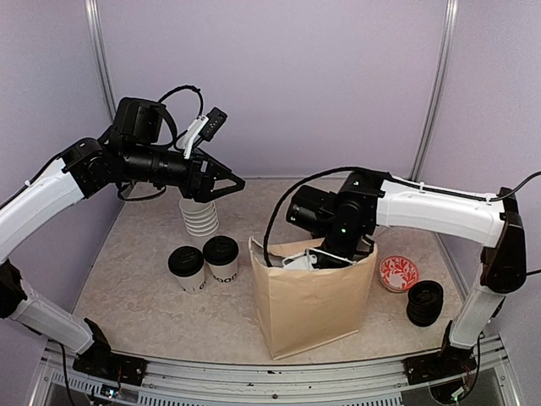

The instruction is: Pack the takeout coffee

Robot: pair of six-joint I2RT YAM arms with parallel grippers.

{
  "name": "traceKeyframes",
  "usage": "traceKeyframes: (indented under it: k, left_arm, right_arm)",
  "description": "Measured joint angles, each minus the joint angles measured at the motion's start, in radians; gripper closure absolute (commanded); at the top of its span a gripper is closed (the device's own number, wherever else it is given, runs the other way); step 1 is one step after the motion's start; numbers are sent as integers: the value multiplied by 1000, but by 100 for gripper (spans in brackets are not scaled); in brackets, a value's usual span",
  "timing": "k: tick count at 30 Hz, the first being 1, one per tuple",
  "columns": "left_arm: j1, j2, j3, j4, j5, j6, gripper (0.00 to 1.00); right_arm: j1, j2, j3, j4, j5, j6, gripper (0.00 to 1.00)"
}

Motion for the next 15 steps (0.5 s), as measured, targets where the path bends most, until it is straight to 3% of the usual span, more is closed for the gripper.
traceKeyframes:
  k: [3,15]
  left_arm:
    - [0,0,0,2,6,4,29]
    - [-56,17,2,1,5,8,29]
  right_arm:
    - [0,0,55,-39,-4,-8,39]
    - [1,-83,121,-97,4,-20,34]
